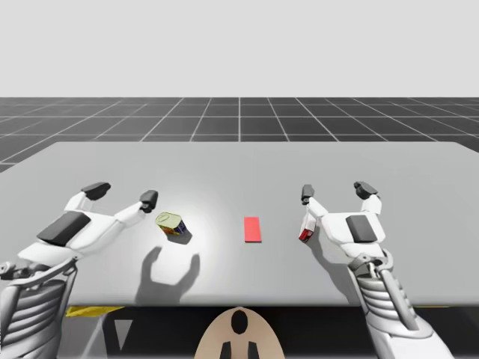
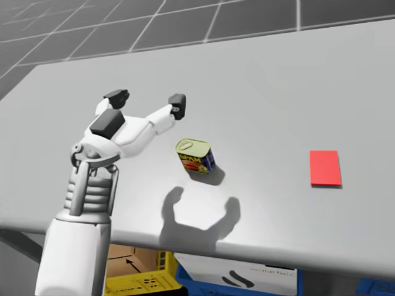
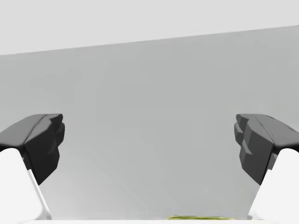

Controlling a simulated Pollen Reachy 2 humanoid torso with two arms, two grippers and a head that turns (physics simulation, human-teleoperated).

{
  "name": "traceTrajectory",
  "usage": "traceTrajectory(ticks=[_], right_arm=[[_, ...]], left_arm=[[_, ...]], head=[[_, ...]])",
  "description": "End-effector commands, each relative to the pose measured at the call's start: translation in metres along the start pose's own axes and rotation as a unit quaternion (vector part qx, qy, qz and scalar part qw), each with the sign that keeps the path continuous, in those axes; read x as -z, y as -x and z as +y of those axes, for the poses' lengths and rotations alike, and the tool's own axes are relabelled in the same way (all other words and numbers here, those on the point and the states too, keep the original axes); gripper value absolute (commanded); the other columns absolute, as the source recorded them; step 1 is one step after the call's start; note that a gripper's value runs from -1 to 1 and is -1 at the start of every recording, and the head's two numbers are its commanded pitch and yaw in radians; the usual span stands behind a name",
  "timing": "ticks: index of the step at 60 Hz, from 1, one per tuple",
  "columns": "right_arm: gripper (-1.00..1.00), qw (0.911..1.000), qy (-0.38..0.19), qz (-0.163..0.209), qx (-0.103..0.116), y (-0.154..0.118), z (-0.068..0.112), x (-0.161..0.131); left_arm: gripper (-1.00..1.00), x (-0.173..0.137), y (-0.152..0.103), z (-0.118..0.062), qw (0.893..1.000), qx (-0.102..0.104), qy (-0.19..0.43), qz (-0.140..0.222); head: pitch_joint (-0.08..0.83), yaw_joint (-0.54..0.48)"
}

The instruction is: Look at the card. If it is red, pick the object on the left. If it is green, pick the object on the right.

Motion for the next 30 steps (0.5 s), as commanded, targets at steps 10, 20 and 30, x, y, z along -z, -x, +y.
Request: traceTrajectory(ticks=[10, 20, 30], right_arm=[[-1.00, 1.0000, 0.002, 0.004, 0.007, 0.004, 0.001, 0.001], [-1.00, 1.0000, 0.002, 0.001, 0.008, 0.004, 0.001, 0.002], [-1.00, 1.0000, 0.001, 0.003, 0.008, 0.004, 0.002, 0.002]], left_arm=[[-1.00, -0.060, 0.052, -0.016, 0.994, -0.019, 0.045, 0.095], [-1.00, -0.069, 0.090, -0.029, 0.991, -0.034, 0.053, 0.121], [-1.00, -0.059, 0.114, -0.038, 0.989, -0.044, 0.044, 0.136]], head=[[0.659, 0.35], [0.657, 0.35], [0.659, 0.35]])
